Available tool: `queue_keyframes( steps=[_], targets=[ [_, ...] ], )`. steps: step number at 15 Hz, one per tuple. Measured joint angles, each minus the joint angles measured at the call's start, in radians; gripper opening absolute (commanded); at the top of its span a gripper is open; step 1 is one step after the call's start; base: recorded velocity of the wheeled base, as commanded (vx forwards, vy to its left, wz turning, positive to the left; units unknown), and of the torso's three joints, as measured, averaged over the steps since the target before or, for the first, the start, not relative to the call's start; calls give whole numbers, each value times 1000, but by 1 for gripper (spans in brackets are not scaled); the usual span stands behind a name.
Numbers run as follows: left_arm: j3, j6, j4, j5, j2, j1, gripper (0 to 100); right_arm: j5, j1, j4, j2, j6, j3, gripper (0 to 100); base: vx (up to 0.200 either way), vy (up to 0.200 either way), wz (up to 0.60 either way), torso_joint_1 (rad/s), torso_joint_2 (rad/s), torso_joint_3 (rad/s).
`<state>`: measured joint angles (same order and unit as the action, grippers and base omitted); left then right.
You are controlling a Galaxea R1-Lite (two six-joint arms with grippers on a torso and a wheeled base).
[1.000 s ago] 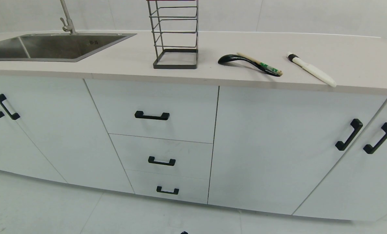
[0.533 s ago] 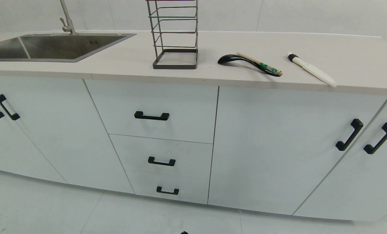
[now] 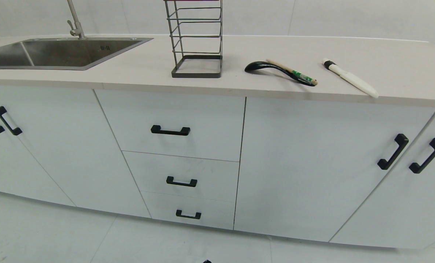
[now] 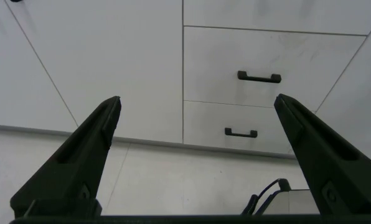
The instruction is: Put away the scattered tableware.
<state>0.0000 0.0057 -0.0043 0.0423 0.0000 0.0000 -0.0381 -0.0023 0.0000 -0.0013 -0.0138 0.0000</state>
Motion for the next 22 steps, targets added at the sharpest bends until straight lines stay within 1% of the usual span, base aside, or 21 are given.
queue_keyframes(
  steps=[1,2,3,4,5,6,7,9,10,12,13,14,15,17,18,19,21,22],
  targets=[
    [0,15,-4,22,0,0,100,0,0,0,0,0,0,0,0,0,0,0,0,0],
    [-2,37,-30,37,0,0,100,0,0,0,0,0,0,0,0,0,0,0,0,0],
    [-13,36,-72,49,1,0,100,0,0,0,0,0,0,0,0,0,0,0,0,0],
    [-63,21,-136,78,7,7,100,0,0,0,0,0,0,0,0,0,0,0,0,0],
    [-139,8,-184,123,21,21,100,0,0,0,0,0,0,0,0,0,0,0,0,0],
    [-200,-1,-209,150,36,34,100,0,0,0,0,0,0,0,0,0,0,0,0,0],
    [-240,-9,-215,173,52,46,100,0,0,0,0,0,0,0,0,0,0,0,0,0],
    [-239,-17,-223,200,94,46,100,0,0,0,0,0,0,0,0,0,0,0,0,0],
    [-234,-16,-226,212,124,36,100,0,0,0,0,0,0,0,0,0,0,0,0,0],
    [-240,5,-237,273,192,11,100,0,0,0,0,0,0,0,0,0,0,0,0,0],
    [-252,26,-254,329,235,-7,100,0,0,0,0,0,0,0,0,0,0,0,0,0],
    [-270,59,-279,400,282,-26,100,0,0,0,0,0,0,0,0,0,0,0,0,0],
    [-287,101,-299,464,324,-45,100,0,0,0,0,0,0,0,0,0,0,0,0,0],
    [-322,214,-315,603,419,-79,100,0,0,0,0,0,0,0,0,0,0,0,0,0],
    [-337,267,-318,650,462,-91,100,0,0,0,0,0,0,0,0,0,0,0,0,0],
    [-351,329,-319,677,509,-105,100,0,0,0,0,0,0,0,0,0,0,0,0,0],
    [-363,480,-317,689,594,-128,100,0,0,0,0,0,0,0,0,0,0,0,0,0],
    [-366,561,-312,690,642,-136,100,0,0,0,0,0,0,0,0,0,0,0,0,0]
  ],
)
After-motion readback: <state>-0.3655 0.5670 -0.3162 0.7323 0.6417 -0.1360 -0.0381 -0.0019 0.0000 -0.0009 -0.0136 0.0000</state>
